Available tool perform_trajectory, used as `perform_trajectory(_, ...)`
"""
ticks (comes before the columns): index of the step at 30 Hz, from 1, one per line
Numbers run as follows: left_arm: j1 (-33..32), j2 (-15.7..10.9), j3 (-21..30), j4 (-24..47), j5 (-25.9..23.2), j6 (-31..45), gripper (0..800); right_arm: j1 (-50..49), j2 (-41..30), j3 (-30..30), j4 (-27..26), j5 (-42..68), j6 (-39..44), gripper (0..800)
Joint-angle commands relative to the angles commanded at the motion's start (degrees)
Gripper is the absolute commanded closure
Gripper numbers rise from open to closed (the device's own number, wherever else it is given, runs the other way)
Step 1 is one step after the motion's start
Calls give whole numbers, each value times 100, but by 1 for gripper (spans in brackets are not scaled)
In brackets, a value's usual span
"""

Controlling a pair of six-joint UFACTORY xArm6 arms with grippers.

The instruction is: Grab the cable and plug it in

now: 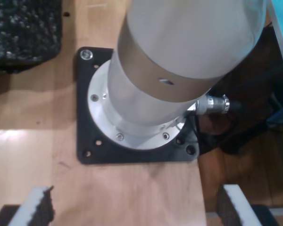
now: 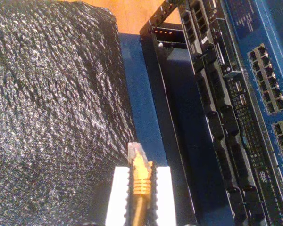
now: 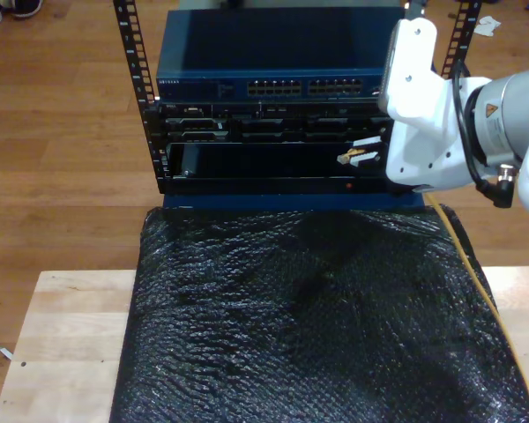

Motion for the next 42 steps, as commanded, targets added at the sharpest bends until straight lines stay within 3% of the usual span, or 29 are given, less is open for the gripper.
perform_trajectory(11, 299, -466, 853, 158, -747, 501, 2, -53, 35, 0, 9, 70, 0, 800)
perform_trajectory(22, 554, -484, 1222, 246, -1582, 721, 2, -105, 123, 0, 9, 70, -9, 800)
perform_trajectory(37, 782, -563, 1301, 220, -1653, 1222, 2, -185, 220, 0, 18, 70, -9, 800)
perform_trajectory(42, 1011, -563, 1495, 220, -2075, 1776, 2, -185, 220, 0, 18, 70, -9, 800)
